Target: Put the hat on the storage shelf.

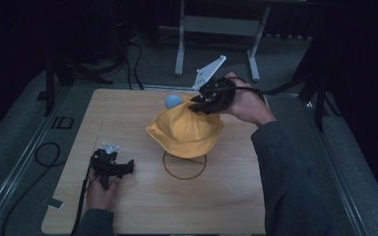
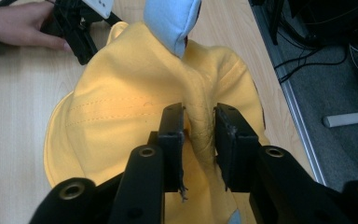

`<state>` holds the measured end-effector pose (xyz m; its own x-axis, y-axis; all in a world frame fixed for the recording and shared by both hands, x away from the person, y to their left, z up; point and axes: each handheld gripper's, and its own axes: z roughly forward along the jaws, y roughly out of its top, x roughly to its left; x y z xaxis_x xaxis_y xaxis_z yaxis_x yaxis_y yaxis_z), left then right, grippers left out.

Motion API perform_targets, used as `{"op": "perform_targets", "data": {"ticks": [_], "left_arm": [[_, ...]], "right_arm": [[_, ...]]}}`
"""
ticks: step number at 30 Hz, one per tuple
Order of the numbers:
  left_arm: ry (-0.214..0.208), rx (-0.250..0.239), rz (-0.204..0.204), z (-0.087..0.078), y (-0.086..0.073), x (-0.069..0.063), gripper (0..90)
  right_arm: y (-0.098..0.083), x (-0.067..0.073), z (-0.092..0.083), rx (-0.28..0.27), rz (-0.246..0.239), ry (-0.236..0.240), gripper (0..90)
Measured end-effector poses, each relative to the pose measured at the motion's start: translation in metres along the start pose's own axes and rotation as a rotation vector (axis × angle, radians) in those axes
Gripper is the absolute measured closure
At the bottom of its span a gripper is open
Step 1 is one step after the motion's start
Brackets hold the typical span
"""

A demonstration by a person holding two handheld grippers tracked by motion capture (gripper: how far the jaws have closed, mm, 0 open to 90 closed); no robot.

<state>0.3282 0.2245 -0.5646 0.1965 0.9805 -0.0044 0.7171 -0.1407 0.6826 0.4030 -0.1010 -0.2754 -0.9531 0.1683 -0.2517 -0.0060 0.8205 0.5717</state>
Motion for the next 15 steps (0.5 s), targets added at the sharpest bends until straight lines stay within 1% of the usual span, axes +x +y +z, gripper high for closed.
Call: {"op": "perform_targets", "data": {"ticks": [7,8,9,10,12,13,14,15], "left_arm": [[0.000,0.000,0.000,0.0000,0.0000,0.0000,0.4],[-0.001,0.001,0.001,-0.0001,0.0000,0.0001,0.4],[-0.001,0.001,0.001,-0.0001,0.0000,0.0001,0.4],[0.000,-0.001,0.000,0.0001,0.0000,0.0000,0.4],[0.000,-0.001,0.000,0.0001,0.0000,0.0000,0.4],[0.000,-0.001,0.000,0.0001,0.0000,0.0000,0.4],[0.000,-0.001,0.000,0.0001,0.0000,0.0000,0.4],[0.000,-0.002,-0.001,0.0001,0.0000,-0.0001,0.4]], "right_arm": [[0.0015,0.0022,0.0052,0.007,-0.002,0.014,73.6],[0.0013,0.0029,0.0060,0.017,0.001,0.012,68.7],[0.0013,0.0029,0.0060,0.017,0.001,0.012,68.7],[0.0006,0.0013,0.0058,0.023,0.008,0.013,57.9],[-0.0003,0.0008,0.0035,0.025,0.024,0.011,50.6],[-0.0008,0.0003,0.0021,0.028,0.028,0.009,48.0],[-0.0015,0.0002,0.0006,0.028,0.029,0.004,43.5],[-0.0021,0.0000,-0.0005,0.030,0.028,-0.011,40.0]]}}
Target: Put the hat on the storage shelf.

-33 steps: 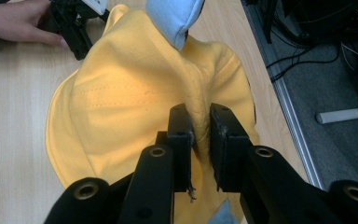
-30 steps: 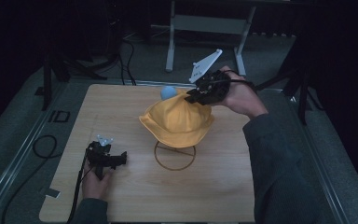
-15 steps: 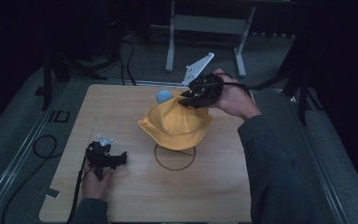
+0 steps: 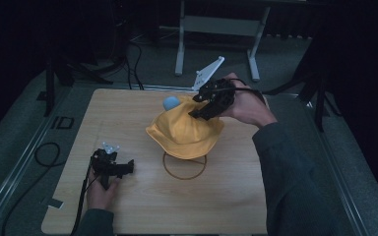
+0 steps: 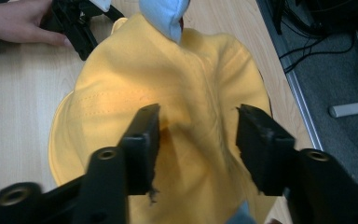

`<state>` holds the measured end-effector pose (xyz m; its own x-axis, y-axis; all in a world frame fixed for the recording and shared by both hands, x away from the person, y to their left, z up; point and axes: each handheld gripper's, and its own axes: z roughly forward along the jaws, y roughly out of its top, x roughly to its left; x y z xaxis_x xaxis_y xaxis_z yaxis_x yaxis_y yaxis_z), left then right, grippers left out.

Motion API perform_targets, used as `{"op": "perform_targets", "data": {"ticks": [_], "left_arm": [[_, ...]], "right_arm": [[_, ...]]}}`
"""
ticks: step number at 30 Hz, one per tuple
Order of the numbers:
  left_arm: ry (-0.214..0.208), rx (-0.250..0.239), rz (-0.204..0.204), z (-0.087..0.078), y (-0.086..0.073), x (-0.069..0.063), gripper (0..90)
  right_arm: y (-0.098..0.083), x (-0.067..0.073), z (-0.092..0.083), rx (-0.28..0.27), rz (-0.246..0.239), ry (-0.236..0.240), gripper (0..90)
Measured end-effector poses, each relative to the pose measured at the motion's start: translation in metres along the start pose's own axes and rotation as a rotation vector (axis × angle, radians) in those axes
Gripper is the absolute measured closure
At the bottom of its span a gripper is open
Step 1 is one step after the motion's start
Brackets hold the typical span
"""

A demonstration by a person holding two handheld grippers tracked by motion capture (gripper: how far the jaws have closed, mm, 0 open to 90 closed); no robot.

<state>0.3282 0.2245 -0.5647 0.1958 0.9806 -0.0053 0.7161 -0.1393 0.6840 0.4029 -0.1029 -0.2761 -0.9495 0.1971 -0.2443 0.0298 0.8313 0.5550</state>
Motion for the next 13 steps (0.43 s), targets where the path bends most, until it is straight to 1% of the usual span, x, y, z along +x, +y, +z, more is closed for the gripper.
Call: {"op": "perform_targets", "data": {"ticks": [1,2,4,5,6,9,10,11,12,13], "left_arm": [[0.000,0.000,0.000,0.000,0.000,0.000,0.4],[0.000,0.000,0.001,0.000,0.000,0.000,0.4],[0.000,0.001,0.002,0.000,0.000,0.000,0.4],[0.000,0.001,0.002,0.000,0.000,0.000,0.4],[0.000,0.001,0.002,0.000,0.000,0.000,0.4],[0.000,0.001,0.002,0.000,0.000,0.000,0.4],[0.000,0.001,0.002,0.000,0.000,0.000,0.4],[0.000,0.000,0.002,0.000,0.000,0.000,0.4],[0.000,0.000,0.002,0.000,0.000,0.000,0.4],[0.000,0.000,0.002,0.000,0.000,0.000,0.4]], "right_arm": [[0.000,0.000,0.000,0.000,0.000,0.000,40.0],[-0.001,0.000,-0.002,0.006,0.005,-0.010,38.2],[-0.002,-0.001,-0.004,0.014,0.014,-0.030,34.1],[-0.004,-0.002,-0.007,0.023,0.023,-0.045,30.3],[-0.004,-0.002,-0.007,0.023,0.023,-0.045,30.3],[-0.008,-0.004,-0.011,0.036,0.028,-0.076,26.5],[-0.010,-0.005,-0.013,0.033,0.035,-0.080,25.8],[-0.015,-0.007,-0.017,0.034,0.051,-0.094,23.6],[-0.015,-0.007,-0.017,0.034,0.051,-0.094,23.6],[-0.021,-0.010,-0.020,0.034,0.058,-0.100,22.3]]}}
